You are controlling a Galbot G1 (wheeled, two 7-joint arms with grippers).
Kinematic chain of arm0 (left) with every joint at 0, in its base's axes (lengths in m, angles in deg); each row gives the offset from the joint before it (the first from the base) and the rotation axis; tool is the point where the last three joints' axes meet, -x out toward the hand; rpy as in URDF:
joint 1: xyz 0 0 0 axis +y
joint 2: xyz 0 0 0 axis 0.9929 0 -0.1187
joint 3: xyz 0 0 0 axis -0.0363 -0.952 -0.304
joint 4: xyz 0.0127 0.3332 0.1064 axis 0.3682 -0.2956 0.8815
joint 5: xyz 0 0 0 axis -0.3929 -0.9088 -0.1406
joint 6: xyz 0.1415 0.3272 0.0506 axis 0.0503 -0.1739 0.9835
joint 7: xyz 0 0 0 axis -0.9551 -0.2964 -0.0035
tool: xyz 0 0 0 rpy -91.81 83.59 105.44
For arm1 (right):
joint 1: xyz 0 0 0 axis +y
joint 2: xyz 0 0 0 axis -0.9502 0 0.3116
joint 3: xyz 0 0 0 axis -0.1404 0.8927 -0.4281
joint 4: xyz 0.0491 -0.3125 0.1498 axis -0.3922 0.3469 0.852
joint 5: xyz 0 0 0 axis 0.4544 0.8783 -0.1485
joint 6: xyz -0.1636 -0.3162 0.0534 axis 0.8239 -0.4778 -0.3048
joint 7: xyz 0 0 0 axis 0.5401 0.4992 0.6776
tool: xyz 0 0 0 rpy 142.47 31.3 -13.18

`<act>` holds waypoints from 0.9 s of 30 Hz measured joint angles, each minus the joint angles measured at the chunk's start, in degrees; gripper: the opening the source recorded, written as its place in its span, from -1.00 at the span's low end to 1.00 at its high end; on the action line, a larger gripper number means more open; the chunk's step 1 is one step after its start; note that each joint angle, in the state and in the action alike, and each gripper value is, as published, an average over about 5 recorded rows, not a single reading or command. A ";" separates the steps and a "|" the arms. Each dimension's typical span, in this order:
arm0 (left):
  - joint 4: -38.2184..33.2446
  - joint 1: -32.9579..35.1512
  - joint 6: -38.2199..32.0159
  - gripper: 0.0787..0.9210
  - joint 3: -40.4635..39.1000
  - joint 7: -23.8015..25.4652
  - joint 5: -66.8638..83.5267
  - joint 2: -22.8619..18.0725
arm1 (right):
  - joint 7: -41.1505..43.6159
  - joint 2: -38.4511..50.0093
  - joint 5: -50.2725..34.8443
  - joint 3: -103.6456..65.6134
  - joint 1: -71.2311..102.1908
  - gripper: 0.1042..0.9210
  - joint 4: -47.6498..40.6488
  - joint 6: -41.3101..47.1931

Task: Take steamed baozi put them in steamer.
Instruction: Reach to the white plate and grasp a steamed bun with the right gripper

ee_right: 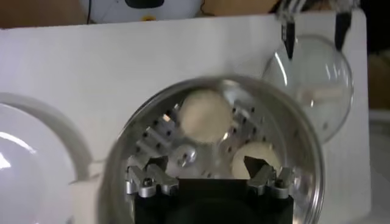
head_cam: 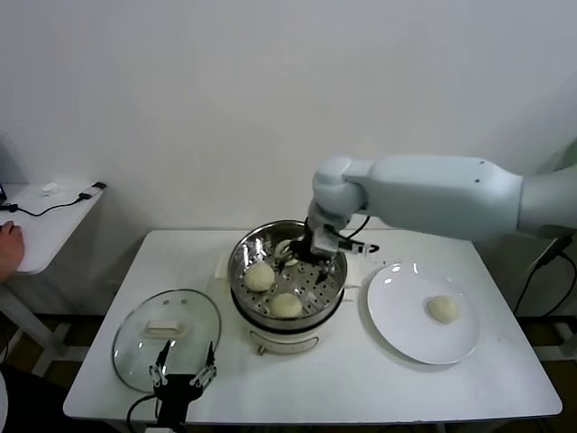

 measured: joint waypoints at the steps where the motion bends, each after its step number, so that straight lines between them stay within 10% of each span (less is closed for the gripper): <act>1: -0.02 -0.01 -0.01 0.77 -0.10 0.01 -0.01 0.00 | 0.76 1.02 -1.32 0.45 -0.87 0.76 -0.65 1.09; 27: -0.03 0.09 -0.24 0.77 0.58 0.21 0.01 -0.76 | 2.53 26.88 -6.69 -3.38 15.14 0.76 -13.54 27.02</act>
